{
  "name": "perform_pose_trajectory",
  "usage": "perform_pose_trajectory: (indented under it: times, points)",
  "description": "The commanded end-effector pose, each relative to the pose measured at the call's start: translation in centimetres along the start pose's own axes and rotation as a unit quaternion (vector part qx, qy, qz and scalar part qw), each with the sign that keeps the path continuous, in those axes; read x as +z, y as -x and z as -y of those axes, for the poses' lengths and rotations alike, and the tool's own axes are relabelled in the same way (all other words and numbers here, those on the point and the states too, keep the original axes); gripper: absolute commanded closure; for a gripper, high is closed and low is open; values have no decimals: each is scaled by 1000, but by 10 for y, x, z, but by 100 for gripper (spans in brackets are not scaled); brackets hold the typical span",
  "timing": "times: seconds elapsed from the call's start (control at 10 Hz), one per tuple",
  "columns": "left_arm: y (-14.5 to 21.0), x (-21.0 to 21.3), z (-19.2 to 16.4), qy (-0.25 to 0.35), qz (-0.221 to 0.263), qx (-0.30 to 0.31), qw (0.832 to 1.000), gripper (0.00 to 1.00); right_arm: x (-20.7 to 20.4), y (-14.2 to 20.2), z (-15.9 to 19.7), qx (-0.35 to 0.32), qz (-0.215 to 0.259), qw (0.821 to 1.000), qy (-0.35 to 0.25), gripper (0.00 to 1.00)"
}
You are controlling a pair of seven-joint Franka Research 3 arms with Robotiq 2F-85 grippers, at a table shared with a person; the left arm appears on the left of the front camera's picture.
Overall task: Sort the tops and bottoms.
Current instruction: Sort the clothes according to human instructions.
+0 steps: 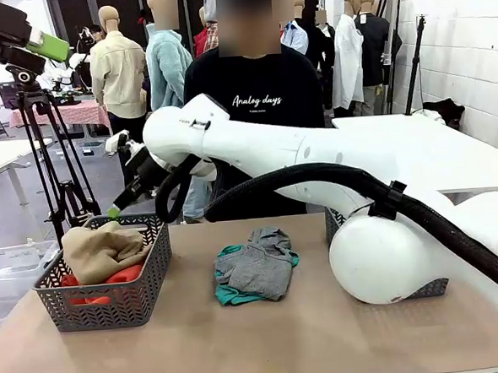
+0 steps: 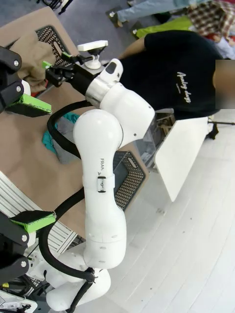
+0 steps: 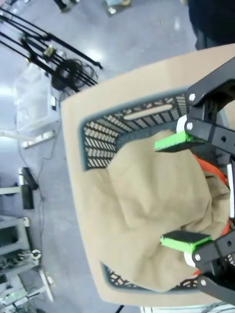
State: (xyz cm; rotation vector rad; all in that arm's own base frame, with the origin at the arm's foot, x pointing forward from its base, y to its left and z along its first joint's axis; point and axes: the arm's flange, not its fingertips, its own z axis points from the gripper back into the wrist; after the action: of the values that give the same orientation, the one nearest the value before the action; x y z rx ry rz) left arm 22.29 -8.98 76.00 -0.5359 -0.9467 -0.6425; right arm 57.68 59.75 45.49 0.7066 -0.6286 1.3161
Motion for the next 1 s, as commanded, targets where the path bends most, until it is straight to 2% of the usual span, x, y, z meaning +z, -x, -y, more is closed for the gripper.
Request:
perform_pose_trajectory:
  times: [0.0, 0.2, 0.3, 0.9]
  points:
    - [0, 0, -1, 13, 1, -3, 1000, 0, 21, 3, -20, -11, 24, 1000, -1, 0]
    - [0, 0, -1, 13, 1, -3, 1000, 0, 31, 3, -30, -10, 39, 999, 3, 0]
    - [0, 0, -1, 13, 1, -3, 1000, 0, 18, -17, -5, 1, 21, 1000, 4, 0]
    - [0, 0, -1, 13, 1, -3, 1000, 0, 18, -17, -5, 1, 21, 1000, 4, 0]
